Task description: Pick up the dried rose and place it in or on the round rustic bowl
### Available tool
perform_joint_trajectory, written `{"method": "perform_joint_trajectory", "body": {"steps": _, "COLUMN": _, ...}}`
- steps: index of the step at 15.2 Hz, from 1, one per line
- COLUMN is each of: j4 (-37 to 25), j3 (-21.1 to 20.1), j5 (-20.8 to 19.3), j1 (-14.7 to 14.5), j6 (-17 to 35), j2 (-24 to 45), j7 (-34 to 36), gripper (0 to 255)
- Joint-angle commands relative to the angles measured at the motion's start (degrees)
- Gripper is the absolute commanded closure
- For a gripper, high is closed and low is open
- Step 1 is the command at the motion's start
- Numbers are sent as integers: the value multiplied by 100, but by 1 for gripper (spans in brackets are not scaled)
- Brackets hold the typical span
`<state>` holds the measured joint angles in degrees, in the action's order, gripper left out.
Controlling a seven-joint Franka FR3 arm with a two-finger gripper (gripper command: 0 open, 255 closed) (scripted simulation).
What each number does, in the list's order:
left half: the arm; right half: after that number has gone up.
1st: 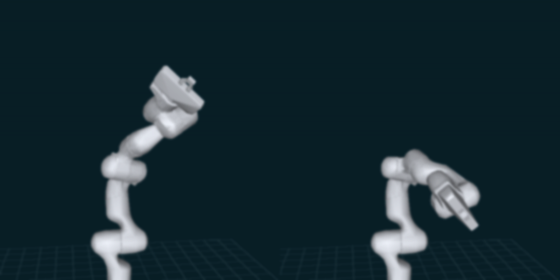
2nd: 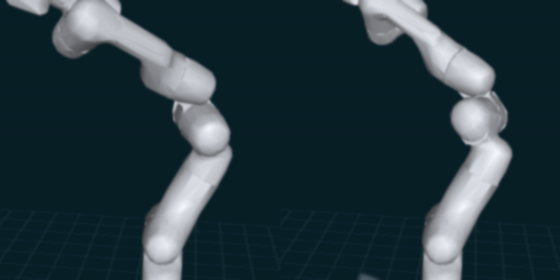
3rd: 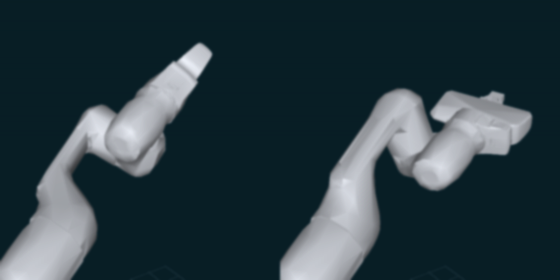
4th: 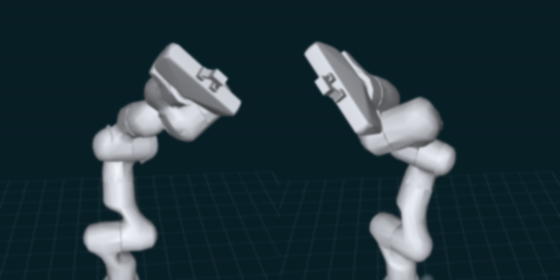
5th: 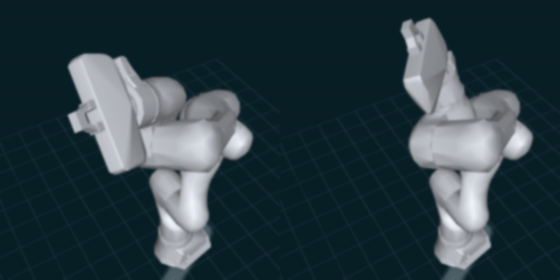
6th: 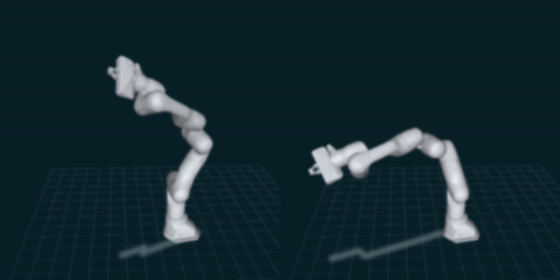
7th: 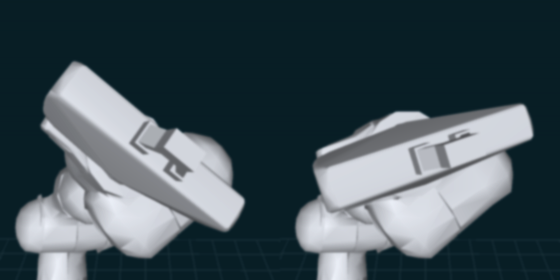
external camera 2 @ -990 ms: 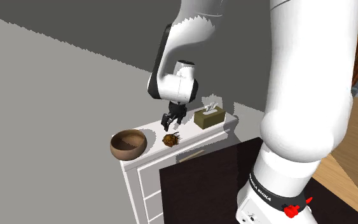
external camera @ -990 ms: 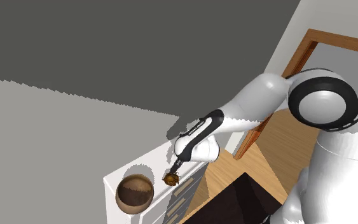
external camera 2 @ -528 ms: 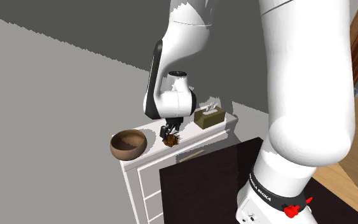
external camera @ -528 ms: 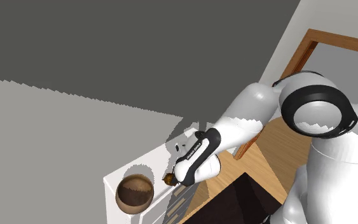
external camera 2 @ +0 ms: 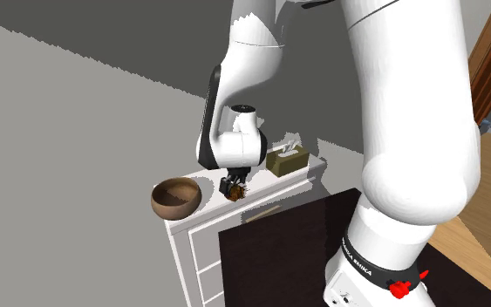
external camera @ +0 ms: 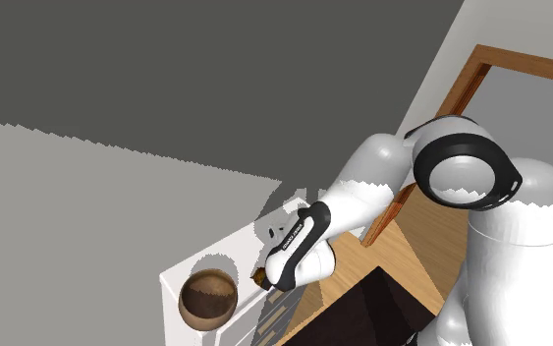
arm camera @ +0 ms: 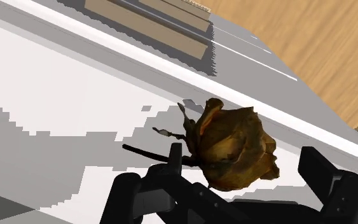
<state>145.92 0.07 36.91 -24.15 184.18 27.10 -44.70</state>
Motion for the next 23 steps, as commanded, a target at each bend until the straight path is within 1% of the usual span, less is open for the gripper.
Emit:
{"method": "perform_joint_trajectory", "body": {"steps": 1, "j4": -3, "j3": -4, "j5": 0, "j1": 4, "j6": 3, "j2": 4, "j7": -1, "gripper": 0}}
{"method": "perform_joint_trajectory", "body": {"steps": 3, "j4": -2, "j3": -3, "j5": 0, "j1": 3, "j6": 2, "j2": 3, "j7": -1, "gripper": 0}}
{"method": "perform_joint_trajectory", "body": {"steps": 4, "j4": -2, "j3": -3, "j5": 0, "j1": 3, "j6": 2, "j2": 3, "j7": -1, "gripper": 255}}
{"method": "perform_joint_trajectory", "body": {"steps": 13, "j4": -3, "j3": -5, "j5": 0, "j1": 5, "j6": 3, "j2": 4, "j7": -1, "gripper": 255}}
{"method": "perform_joint_trajectory", "body": {"steps": 18, "j4": 182, "j3": 671, "j5": -115, "j1": -658, "j6": -404, "j2": -489, "j7": 188, "gripper": 255}}
{"method": "perform_joint_trajectory", "body": {"steps": 23, "j4": 359, "j3": 1533, "j5": -506, "j1": -1445, "j6": -799, "j2": -959, "j7": 566, "gripper": 255}}
